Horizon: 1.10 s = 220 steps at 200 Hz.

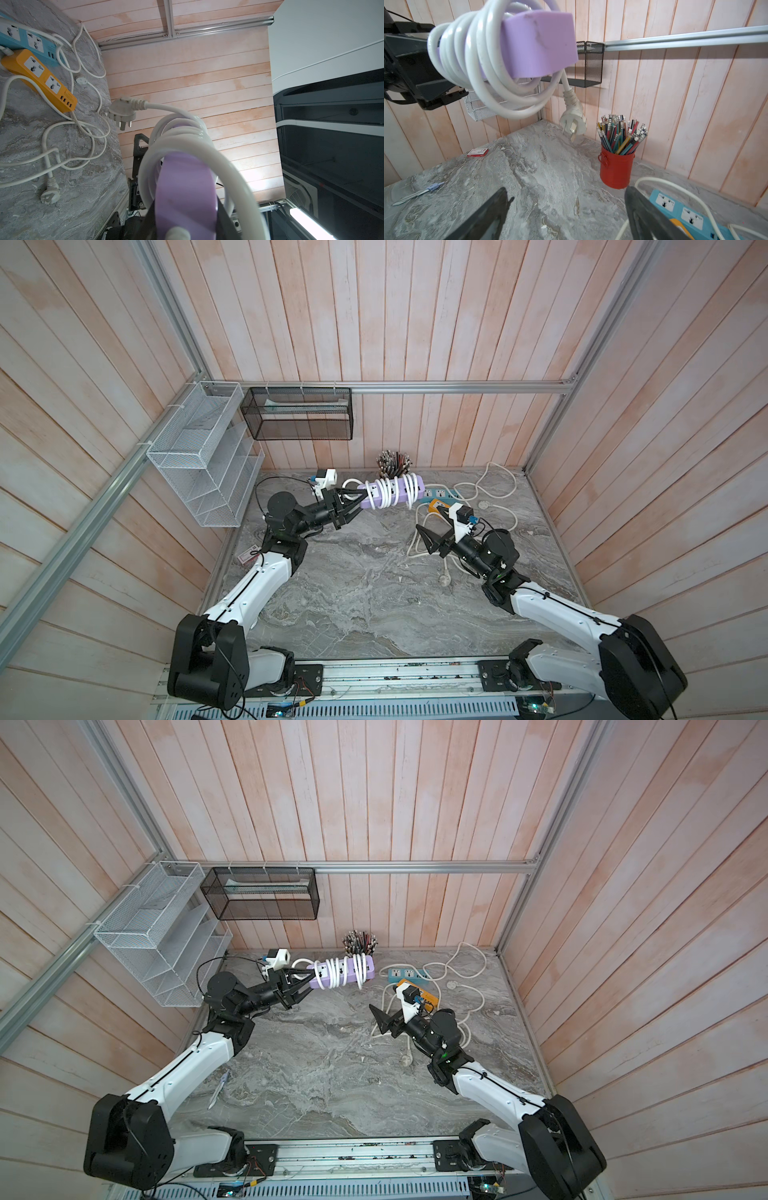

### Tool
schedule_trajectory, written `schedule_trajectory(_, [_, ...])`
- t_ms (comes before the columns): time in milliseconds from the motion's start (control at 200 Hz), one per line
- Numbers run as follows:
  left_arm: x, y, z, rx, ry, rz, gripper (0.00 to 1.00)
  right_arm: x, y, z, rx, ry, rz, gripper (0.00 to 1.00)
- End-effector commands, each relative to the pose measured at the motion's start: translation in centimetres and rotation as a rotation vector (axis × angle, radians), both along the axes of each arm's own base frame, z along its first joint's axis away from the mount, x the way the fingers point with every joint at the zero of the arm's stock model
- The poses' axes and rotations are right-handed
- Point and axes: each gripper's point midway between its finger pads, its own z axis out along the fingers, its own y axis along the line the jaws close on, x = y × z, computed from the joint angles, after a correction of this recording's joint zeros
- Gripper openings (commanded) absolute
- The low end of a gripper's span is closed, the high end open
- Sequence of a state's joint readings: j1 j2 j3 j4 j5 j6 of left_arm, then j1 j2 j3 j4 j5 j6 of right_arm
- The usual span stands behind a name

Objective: Unwrap the cord wrapped around the power strip
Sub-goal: Unwrap the power cord from the power strip.

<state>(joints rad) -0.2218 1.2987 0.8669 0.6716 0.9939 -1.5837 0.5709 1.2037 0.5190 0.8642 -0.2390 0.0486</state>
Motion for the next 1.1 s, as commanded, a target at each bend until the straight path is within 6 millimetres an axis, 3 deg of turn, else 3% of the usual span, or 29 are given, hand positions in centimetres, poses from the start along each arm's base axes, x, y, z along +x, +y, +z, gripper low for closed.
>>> schedule_trajectory(0, [-1.9, 0.0, 4.1, -0.042, -0.139, -0.003, 0.0, 0.1, 0.9, 4.7, 0.072, -0.165, 0.007, 0.88])
schedule_trajectory(250, [-3.4, -0.7, 5.3, -0.06, -0.155, -0.017, 0.0, 1.4, 2.6, 6.2, 0.095, -0.218, 0.013, 0.86])
schedule_trajectory(480, [-4.0, -0.5, 5.1, -0.062, -0.147, -0.012, 0.0, 1.8, 2.6, 6.6, 0.101, -0.226, 0.002, 0.78])
schedule_trajectory(1095, [-4.3, -0.7, 5.0, -0.069, -0.138, -0.008, 0.0, 2.7, 3.2, 7.5, 0.11, -0.24, -0.003, 0.68])
